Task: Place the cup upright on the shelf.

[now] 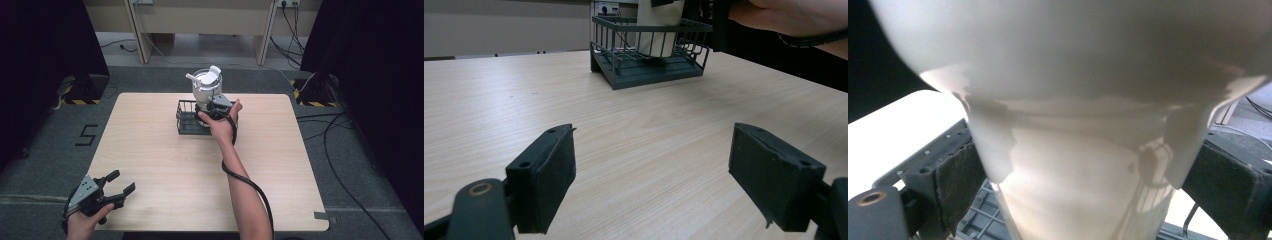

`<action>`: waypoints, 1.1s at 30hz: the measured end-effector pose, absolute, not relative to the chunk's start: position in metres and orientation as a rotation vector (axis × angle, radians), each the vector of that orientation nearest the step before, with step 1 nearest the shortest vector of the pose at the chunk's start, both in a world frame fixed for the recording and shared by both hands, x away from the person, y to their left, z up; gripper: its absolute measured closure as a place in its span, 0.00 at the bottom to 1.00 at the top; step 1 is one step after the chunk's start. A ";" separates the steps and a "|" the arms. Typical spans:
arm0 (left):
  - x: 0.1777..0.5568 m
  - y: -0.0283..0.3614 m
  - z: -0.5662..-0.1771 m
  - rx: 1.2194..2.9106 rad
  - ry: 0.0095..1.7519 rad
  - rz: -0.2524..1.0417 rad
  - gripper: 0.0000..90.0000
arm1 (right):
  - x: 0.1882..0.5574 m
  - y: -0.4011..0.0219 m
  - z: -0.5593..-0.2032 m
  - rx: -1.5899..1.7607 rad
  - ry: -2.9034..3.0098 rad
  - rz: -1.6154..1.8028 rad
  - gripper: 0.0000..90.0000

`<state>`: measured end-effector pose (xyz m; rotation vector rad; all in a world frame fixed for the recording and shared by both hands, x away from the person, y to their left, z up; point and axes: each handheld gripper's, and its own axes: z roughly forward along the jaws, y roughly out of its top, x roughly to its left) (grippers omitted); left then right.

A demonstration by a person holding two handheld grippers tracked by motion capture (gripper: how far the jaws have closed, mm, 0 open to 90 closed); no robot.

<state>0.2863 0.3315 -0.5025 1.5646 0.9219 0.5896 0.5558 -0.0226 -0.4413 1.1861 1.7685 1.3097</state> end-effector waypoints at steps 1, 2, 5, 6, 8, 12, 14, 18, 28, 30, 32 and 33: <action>0.286 0.332 -0.503 1.565 0.922 0.590 0.20 | 0.556 -0.023 -0.441 1.186 1.769 1.310 0.10; 0.286 0.332 -0.502 1.565 0.922 0.590 0.20 | 0.555 -0.023 -0.440 1.183 1.767 1.310 0.10; 0.286 0.332 -0.502 1.564 0.922 0.592 0.20 | 0.552 -0.025 -0.438 1.172 1.770 1.307 0.10; 0.286 0.332 -0.502 1.563 0.923 0.591 0.20 | 0.550 -0.026 -0.436 1.167 1.772 1.300 0.10; 0.286 0.331 -0.502 1.566 0.921 0.591 0.20 | 0.547 -0.029 -0.435 1.169 1.778 1.300 0.10; 0.286 0.331 -0.502 1.566 0.919 0.589 0.20 | 0.543 -0.032 -0.435 1.168 1.782 1.300 0.11; 0.286 0.331 -0.502 1.566 0.919 0.590 0.20 | 0.540 -0.034 -0.435 1.170 1.787 1.304 0.12; 0.286 0.330 -0.502 1.567 0.919 0.591 0.20 | 0.534 -0.038 -0.433 1.162 1.797 1.306 0.12; 0.285 0.331 -0.503 1.567 0.920 0.595 0.20 | 0.518 -0.054 -0.429 1.168 1.802 1.322 0.16; 0.285 0.331 -0.503 1.568 0.920 0.595 0.20 | 0.514 -0.058 -0.429 1.176 1.804 1.327 0.16; 0.285 0.331 -0.503 1.568 0.919 0.596 0.20 | 0.510 -0.062 -0.428 1.175 1.806 1.326 0.16; 0.285 0.330 -0.503 1.568 0.919 0.596 0.20 | 0.508 -0.065 -0.428 1.173 1.807 1.327 0.16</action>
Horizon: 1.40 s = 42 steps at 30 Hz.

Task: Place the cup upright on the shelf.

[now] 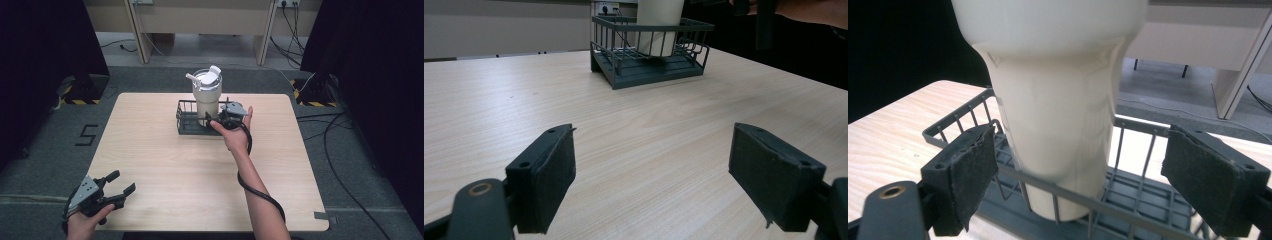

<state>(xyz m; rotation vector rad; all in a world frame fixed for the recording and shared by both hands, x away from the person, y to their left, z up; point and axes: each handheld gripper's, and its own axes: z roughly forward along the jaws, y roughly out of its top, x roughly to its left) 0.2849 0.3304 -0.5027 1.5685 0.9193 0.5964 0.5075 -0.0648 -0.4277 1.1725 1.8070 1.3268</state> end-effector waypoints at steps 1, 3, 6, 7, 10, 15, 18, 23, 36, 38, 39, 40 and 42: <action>0.285 0.330 -0.503 1.570 0.919 0.597 0.20 | 0.504 -0.069 -0.428 1.176 1.808 1.329 0.16; 0.285 0.330 -0.503 1.570 0.919 0.597 0.20 | 0.502 -0.071 -0.428 1.174 1.809 1.326 0.16; 0.285 0.330 -0.503 1.570 0.919 0.599 0.20 | 0.495 -0.078 -0.430 1.177 1.812 1.318 0.16; 0.285 0.330 -0.503 1.571 0.920 0.599 0.20 | 0.493 -0.080 -0.430 1.175 1.812 1.317 0.16; 0.285 0.330 -0.503 1.572 0.920 0.599 0.20 | 0.488 -0.086 -0.431 1.182 1.807 1.312 0.16; 0.284 0.330 -0.503 1.572 0.920 0.600 0.20 | 0.479 -0.096 -0.433 1.179 1.806 1.300 0.16; 0.285 0.330 -0.503 1.572 0.921 0.600 0.20 | 0.474 -0.100 -0.435 1.179 1.806 1.299 0.16; 0.284 0.330 -0.503 1.572 0.921 0.601 0.20 | 0.466 -0.107 -0.439 1.186 1.804 1.293 0.17; 0.285 0.329 -0.503 1.580 0.917 0.605 0.20 | 0.426 -0.135 -0.455 1.193 1.768 1.286 0.17; 0.284 0.328 -0.503 1.580 0.918 0.606 0.20 | 0.420 -0.140 -0.455 1.188 1.760 1.287 0.17; 0.284 0.328 -0.503 1.581 0.918 0.606 0.20 | 0.417 -0.143 -0.456 1.187 1.755 1.289 0.17; 0.284 0.328 -0.503 1.581 0.918 0.607 0.20 | 0.410 -0.148 -0.457 1.187 1.744 1.290 0.17; 0.285 0.327 -0.504 1.581 0.919 0.606 0.20 | 0.405 -0.152 -0.458 1.167 1.738 1.286 0.17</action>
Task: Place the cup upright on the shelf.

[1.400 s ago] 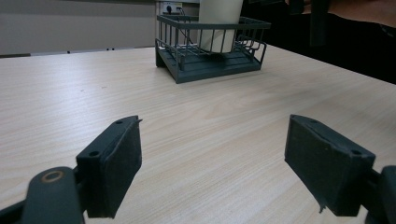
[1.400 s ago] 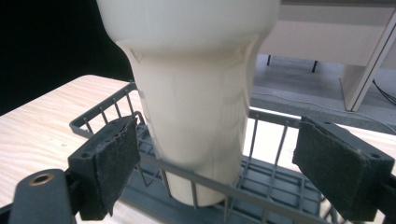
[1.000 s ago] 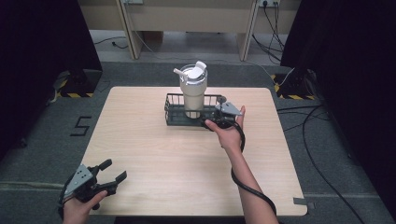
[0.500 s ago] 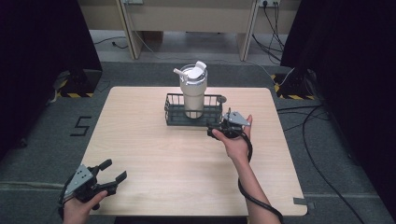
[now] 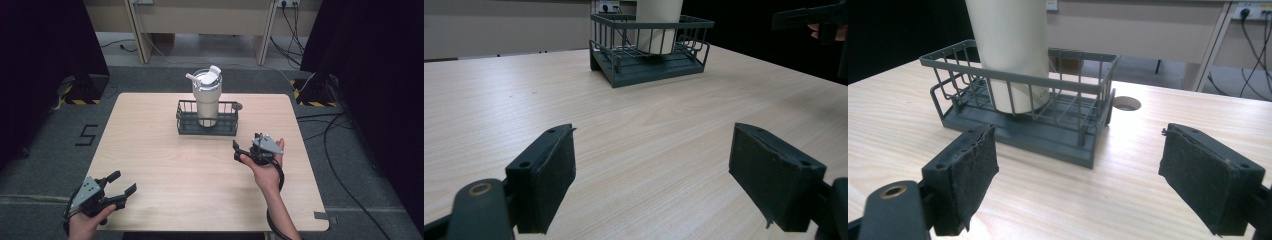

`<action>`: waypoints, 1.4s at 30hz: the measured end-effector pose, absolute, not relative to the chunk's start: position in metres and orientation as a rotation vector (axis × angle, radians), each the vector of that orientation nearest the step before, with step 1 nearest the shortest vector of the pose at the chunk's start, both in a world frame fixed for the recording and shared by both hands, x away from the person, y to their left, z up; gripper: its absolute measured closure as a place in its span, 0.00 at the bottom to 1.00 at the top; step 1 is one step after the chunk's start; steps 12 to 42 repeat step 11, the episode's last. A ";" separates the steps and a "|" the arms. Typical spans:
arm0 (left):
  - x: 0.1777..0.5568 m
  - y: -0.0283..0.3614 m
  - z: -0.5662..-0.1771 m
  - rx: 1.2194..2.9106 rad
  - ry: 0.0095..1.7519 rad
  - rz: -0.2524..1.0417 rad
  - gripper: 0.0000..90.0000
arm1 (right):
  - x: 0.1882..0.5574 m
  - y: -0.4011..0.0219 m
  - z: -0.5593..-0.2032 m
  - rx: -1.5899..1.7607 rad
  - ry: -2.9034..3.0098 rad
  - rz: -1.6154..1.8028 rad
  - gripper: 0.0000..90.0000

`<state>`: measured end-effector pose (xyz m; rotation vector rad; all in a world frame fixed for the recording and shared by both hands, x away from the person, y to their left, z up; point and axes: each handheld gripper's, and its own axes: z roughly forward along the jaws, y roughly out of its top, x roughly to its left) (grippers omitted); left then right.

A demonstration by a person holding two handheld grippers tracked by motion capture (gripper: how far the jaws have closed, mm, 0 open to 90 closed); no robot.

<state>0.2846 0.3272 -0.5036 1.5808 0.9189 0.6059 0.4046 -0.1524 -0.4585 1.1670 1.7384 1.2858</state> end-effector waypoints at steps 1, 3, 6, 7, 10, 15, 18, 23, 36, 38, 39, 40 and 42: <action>0.285 0.327 -0.504 1.581 0.918 0.606 0.20 | 0.405 -0.152 -0.458 1.167 1.738 1.286 0.17; 0.285 0.327 -0.504 1.581 0.918 0.606 0.20 | 0.399 -0.156 -0.461 1.155 1.742 1.272 0.18; 0.285 0.327 -0.504 1.580 0.919 0.606 0.20 | 0.390 -0.161 -0.466 1.186 1.748 1.283 0.19; 0.285 0.327 -0.504 1.579 0.919 0.605 0.20 | 0.386 -0.163 -0.468 1.193 1.747 1.288 0.19; 0.285 0.327 -0.503 1.579 0.917 0.606 0.20 | 0.382 -0.165 -0.470 1.198 1.745 1.292 0.19; 0.286 0.326 -0.503 1.581 0.918 0.607 0.20 | 0.381 -0.165 -0.470 1.201 1.746 1.298 0.19; 0.286 0.326 -0.503 1.581 0.918 0.607 0.20 | 0.381 -0.165 -0.470 1.201 1.746 1.298 0.19; 0.286 0.326 -0.503 1.581 0.918 0.607 0.20 | 0.381 -0.165 -0.470 1.201 1.746 1.298 0.19; 0.286 0.326 -0.503 1.581 0.918 0.607 0.20 | 0.381 -0.165 -0.470 1.201 1.746 1.298 0.19; 0.286 0.326 -0.503 1.581 0.918 0.607 0.20 | 0.381 -0.165 -0.470 1.201 1.746 1.298 0.19; 0.286 0.326 -0.503 1.581 0.918 0.607 0.20 | 0.381 -0.165 -0.470 1.201 1.746 1.298 0.19; 0.286 0.326 -0.503 1.581 0.918 0.607 0.20 | 0.381 -0.165 -0.470 1.201 1.746 1.298 0.19; 0.286 0.326 -0.503 1.581 0.918 0.607 0.20 | 0.381 -0.165 -0.470 1.201 1.746 1.298 0.19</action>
